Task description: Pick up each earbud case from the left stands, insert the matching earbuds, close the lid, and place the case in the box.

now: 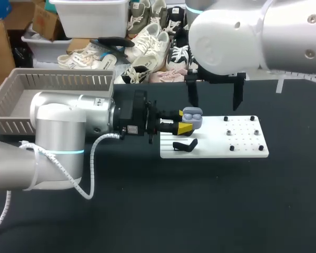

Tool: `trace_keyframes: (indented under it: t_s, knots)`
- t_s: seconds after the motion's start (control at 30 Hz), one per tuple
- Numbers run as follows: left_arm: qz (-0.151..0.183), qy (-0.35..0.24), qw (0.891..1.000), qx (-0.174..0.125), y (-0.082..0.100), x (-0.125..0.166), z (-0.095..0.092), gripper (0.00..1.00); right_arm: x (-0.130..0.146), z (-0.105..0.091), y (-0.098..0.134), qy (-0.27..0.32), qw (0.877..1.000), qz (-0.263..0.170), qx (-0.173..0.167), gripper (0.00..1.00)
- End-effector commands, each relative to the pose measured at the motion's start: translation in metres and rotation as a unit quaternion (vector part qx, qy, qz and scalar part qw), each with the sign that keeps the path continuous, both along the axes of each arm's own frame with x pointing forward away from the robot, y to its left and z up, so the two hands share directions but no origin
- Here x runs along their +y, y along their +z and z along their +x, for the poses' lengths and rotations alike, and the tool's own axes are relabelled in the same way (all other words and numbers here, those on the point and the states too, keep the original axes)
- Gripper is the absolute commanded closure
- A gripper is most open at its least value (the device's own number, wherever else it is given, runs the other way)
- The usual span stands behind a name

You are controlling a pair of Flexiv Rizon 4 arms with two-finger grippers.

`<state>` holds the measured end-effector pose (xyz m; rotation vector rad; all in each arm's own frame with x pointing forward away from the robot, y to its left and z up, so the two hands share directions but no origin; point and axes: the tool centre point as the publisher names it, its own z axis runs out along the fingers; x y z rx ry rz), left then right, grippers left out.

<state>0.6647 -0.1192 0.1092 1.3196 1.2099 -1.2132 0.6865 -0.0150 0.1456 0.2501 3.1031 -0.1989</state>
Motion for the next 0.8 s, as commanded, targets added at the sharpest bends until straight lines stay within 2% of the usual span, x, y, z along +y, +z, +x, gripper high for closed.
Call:
trace_keyframes:
  t_s: [0.03, 0.27, 0.33, 0.5, 0.63, 0.8]
  knots:
    - [0.000, -0.001, 1.000, 0.000, 0.000, 0.000, 0.001, 1.00, 0.000, -0.011, 0.006, 0.001, 1.000, 0.001, -0.010, 0.00]
    - [0.000, -0.001, 1.000, 0.000, 0.000, 0.000, 0.001, 1.00, 0.001, -0.019, 0.008, 0.005, 1.000, 0.007, -0.010, 0.00]
    - [0.000, -0.001, 1.000, 0.000, 0.000, 0.000, 0.001, 1.00, -0.002, -0.018, 0.010, -0.001, 1.000, 0.008, -0.021, 0.00]
    - [0.000, -0.001, 1.000, 0.000, 0.000, 0.000, 0.001, 1.00, -0.012, -0.018, 0.032, -0.018, 0.997, 0.022, -0.077, 0.00]
    - [0.000, -0.001, 1.000, 0.000, 0.000, 0.000, 0.001, 1.00, -0.020, -0.025, 0.050, 0.000, 0.992, 0.065, -0.107, 0.00]
    - [0.000, -0.001, 1.000, 0.000, 0.000, 0.000, 0.001, 1.00, -0.026, -0.039, 0.064, 0.057, 0.985, 0.116, -0.115, 0.00]
